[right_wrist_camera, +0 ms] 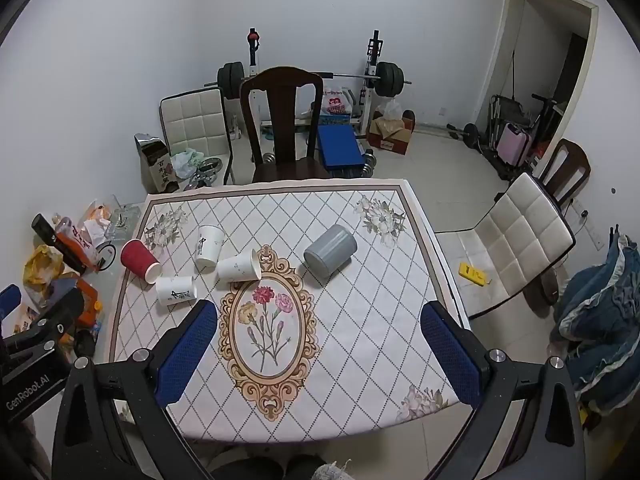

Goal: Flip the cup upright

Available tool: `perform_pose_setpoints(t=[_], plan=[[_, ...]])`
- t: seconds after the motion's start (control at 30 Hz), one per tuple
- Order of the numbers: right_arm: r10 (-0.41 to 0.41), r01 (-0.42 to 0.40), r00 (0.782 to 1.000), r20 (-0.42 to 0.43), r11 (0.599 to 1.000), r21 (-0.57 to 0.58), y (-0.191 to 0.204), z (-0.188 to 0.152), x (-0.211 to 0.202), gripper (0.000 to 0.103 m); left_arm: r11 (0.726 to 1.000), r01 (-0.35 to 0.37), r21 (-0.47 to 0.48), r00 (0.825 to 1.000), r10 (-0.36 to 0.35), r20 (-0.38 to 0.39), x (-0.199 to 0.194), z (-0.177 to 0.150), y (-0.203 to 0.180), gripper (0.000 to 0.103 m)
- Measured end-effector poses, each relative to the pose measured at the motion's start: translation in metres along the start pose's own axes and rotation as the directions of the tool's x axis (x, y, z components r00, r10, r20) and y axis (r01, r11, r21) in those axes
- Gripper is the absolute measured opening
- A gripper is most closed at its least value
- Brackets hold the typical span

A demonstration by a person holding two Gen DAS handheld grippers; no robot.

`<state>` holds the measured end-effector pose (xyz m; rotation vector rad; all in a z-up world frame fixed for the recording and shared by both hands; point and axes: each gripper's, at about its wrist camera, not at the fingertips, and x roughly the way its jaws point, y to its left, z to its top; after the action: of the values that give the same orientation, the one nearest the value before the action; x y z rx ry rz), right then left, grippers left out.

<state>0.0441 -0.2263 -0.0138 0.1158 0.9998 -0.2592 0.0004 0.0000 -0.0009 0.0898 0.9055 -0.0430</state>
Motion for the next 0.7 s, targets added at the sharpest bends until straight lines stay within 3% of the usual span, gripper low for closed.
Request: perform_pose_setpoints(t=[0.7], plan=[[0.003,-0.003,1.0,-0.02,1.0,0.001,-0.0018,0.0048,0.0062,0.103,1.0,-0.003,0.007,1.0,0.003,-0.007,0.0061,-0.0006,-0.0037,0.103]])
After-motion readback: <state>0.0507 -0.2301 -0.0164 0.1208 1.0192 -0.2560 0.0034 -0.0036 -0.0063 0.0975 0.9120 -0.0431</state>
